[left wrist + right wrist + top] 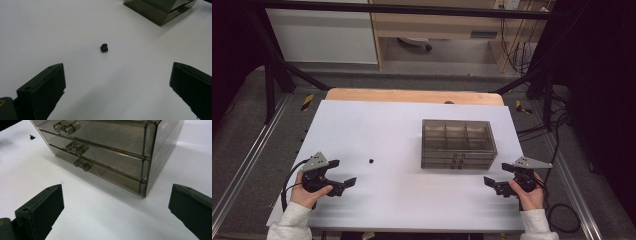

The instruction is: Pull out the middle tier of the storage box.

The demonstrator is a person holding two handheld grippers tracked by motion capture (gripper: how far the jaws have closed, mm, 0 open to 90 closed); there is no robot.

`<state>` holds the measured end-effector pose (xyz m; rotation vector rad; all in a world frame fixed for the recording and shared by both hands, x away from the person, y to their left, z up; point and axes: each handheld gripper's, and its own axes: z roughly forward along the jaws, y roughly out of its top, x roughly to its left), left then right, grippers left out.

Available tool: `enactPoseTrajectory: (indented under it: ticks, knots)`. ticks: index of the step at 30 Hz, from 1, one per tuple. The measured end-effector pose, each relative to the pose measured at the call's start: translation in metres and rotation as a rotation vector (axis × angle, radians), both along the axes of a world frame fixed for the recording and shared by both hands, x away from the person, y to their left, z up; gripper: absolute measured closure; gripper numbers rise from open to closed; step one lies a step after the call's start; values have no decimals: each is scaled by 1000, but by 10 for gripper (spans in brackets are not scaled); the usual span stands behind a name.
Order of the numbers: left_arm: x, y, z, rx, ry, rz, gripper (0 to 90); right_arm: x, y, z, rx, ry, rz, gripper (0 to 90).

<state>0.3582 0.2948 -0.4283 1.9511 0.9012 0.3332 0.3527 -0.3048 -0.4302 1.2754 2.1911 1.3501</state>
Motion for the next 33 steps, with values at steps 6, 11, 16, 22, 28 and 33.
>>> enactPoseTrajectory:
  ticks: [6,11,16,22,28,33]
  knots:
    - [1,-1,0,3,4,0,0,0,0,0,-5,0,0,5]
    - [1,0,-1,6,7,3,0,0,-1,0,-5,0,-3,6]
    - [1,-1,-1,6,8,3,0,0,0,0,-8,-3,-6,6]
    - [1,-1,-1,7,6,4,0,-1,1,3,-20,-18,4,6]
    - [1,-1,-2,12,6,6,0,-2,4,5,-35,-27,7,6]
    - [1,0,-1,13,2,8,0,-2,5,7,-47,-28,11,7]
